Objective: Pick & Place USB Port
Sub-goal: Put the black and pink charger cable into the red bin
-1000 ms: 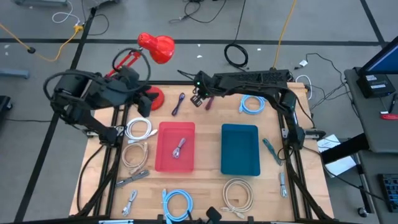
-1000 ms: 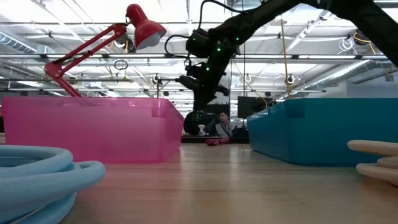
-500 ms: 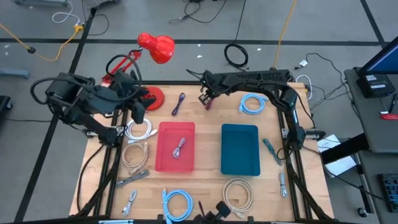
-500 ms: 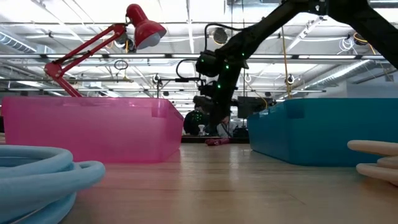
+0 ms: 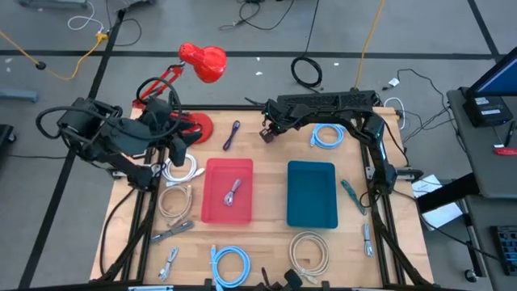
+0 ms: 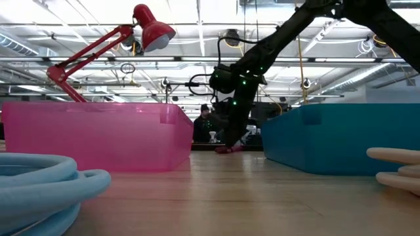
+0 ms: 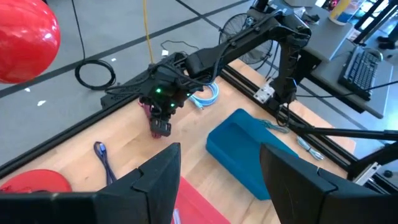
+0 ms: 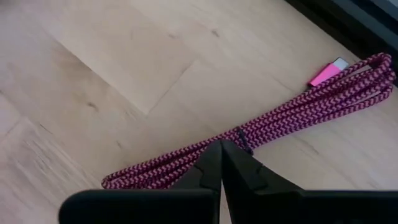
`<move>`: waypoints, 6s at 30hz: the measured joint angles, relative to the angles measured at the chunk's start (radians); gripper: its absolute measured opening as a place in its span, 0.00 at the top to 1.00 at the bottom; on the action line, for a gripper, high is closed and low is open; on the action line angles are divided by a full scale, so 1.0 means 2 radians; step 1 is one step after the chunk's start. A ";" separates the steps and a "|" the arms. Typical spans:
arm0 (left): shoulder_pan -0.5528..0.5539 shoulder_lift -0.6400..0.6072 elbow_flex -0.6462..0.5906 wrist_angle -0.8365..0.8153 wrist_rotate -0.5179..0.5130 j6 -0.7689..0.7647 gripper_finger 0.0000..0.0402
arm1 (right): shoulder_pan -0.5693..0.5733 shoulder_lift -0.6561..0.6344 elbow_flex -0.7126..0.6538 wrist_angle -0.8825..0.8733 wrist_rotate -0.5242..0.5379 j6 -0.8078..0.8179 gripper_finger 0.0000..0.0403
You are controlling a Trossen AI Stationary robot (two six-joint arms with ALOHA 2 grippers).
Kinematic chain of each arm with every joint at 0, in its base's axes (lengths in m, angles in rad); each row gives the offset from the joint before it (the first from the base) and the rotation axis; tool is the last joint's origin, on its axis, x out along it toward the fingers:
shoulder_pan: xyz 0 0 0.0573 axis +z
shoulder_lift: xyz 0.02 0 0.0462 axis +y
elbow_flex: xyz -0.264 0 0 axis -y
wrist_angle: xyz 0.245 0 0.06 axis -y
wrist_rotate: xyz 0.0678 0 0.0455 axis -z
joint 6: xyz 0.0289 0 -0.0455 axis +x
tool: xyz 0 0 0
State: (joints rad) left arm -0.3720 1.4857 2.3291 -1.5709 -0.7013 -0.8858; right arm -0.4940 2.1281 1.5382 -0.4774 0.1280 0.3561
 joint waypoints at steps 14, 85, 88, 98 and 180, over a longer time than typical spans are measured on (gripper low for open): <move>-0.005 0.000 0.000 0.000 -0.009 0.001 0.45 | 0.080 0.002 0.000 -0.089 -0.011 0.001 1.00; -0.048 0.000 -0.035 0.000 -0.039 -0.033 0.45 | 0.222 -0.091 -0.047 -0.098 0.065 -0.476 0.59; -0.048 0.000 -0.035 0.000 -0.043 -0.036 0.45 | 0.222 -0.091 -0.047 -0.095 0.064 -0.476 0.59; -0.048 0.000 -0.035 0.001 -0.049 -0.045 0.45 | 0.222 -0.060 -0.039 -0.094 0.043 -0.447 0.59; -0.124 -0.006 -0.066 0.000 -0.111 -0.064 0.45 | 0.127 -0.030 0.084 -0.159 -0.111 0.198 0.53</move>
State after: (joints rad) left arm -0.6203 1.4727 2.1977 -1.5713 -0.9229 -1.0140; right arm -0.2400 2.0674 1.7058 -0.7945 -0.0948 0.7523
